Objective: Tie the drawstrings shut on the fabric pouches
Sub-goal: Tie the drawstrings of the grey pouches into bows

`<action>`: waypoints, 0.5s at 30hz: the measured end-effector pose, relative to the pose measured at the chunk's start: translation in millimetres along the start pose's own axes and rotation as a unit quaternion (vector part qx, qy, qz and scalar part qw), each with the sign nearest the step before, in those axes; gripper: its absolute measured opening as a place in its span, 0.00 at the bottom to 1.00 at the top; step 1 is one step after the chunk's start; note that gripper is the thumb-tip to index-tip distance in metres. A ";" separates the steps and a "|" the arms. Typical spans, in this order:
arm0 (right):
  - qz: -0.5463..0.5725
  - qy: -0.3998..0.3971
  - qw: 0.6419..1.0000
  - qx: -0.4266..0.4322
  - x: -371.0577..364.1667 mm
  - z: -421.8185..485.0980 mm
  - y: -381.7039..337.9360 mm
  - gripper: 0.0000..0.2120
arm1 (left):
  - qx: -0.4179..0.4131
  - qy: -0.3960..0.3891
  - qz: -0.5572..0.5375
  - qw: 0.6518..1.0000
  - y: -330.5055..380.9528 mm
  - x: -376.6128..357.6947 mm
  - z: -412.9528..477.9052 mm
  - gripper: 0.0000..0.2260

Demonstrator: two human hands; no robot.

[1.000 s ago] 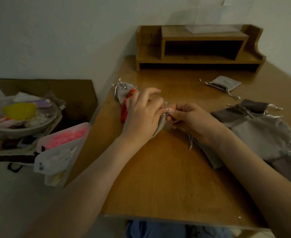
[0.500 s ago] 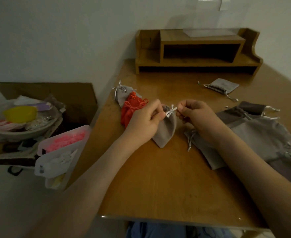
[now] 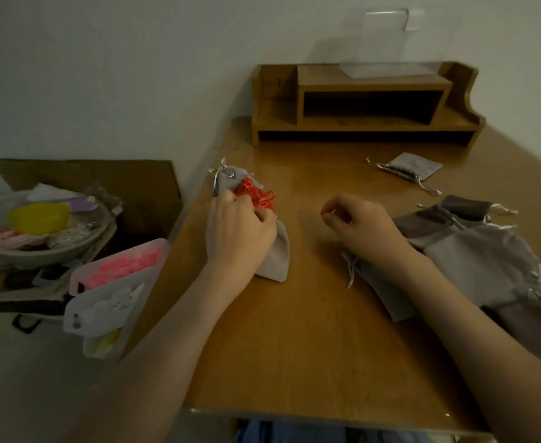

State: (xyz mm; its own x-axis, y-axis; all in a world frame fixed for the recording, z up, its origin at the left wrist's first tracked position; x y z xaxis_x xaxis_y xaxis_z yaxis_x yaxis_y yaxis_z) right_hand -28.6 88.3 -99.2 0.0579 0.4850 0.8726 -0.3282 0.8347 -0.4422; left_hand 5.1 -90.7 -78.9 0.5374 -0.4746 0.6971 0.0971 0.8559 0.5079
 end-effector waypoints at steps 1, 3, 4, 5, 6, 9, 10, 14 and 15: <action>-0.039 -0.025 0.999 0.007 -3.5 -1.0 -0.1 0.07 | 0.014 -0.005 0.021 1.000 -3.0 -1.1 0.3 0.12; -0.092 -0.077 0.993 0.014 -7.9 -4.4 0.0 0.08 | 0.036 -0.014 0.062 0.997 -6.7 -3.2 -0.1 0.09; -0.124 -0.100 0.987 0.016 -8.3 -6.5 0.7 0.09 | 0.042 -0.014 0.081 0.996 -7.4 -4.0 -0.7 0.08; -0.164 -0.125 0.978 0.014 -8.8 -8.7 3.0 0.12 | 0.043 -0.012 0.098 0.994 -6.7 -4.1 -2.0 0.08; -0.205 -0.151 0.967 0.011 -9.8 -10.7 6.5 0.15 | 0.037 -0.007 0.108 0.993 -5.4 -4.6 -3.1 0.11; -0.253 -0.207 0.945 0.003 -12.7 -15.7 14.3 0.19 | -0.058 0.050 0.048 0.996 13.5 -0.2 -6.7 0.13; -0.248 -0.215 0.945 0.007 -13.5 -16.2 14.0 0.17 | -0.094 0.069 0.014 0.993 21.1 2.9 -8.4 0.10; -0.234 -0.226 0.945 0.027 -13.2 -15.1 13.5 0.05 | -0.210 0.022 -0.076 0.974 45.6 -3.2 -13.9 0.07; -0.236 -0.228 0.944 0.028 -13.1 -15.0 14.7 0.05 | -0.232 -0.007 -0.088 0.969 51.1 -6.9 -16.4 0.07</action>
State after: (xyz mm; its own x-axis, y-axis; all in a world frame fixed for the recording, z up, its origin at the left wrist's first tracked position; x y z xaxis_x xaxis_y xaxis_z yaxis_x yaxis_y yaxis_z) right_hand -20.1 98.2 -120.3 -0.1974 -0.1096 0.9742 -0.4164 0.9090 0.0179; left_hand 20.1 -40.3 -66.1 0.4675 -0.6220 0.6282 0.5547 0.7597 0.3394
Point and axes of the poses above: each hand's wrist, its own z-axis towards the middle knuckle, its own x-axis out of the back of the hand, y = z × x, the point moved 9 cm from there along z, towards the middle knuckle, and after that the axes turned 7 degrees about -z, right-handed, at the moved point
